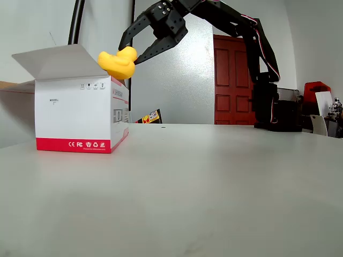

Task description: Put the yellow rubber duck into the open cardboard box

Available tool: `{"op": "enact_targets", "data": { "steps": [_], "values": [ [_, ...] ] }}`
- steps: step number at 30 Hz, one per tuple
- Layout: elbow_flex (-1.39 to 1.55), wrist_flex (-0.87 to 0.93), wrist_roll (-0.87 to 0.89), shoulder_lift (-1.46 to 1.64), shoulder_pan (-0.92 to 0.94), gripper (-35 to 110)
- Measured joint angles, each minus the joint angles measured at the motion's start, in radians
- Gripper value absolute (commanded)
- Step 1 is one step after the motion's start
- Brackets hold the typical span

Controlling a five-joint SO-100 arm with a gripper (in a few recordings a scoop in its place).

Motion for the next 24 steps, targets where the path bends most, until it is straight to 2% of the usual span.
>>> {"op": "enact_targets", "data": {
  "steps": [19, 24],
  "values": [
    [-0.12, 0.0, 0.028, -0.055, -0.025, 10],
    [-0.12, 0.0, 0.031, -0.055, -0.025, 17]
  ]
}}
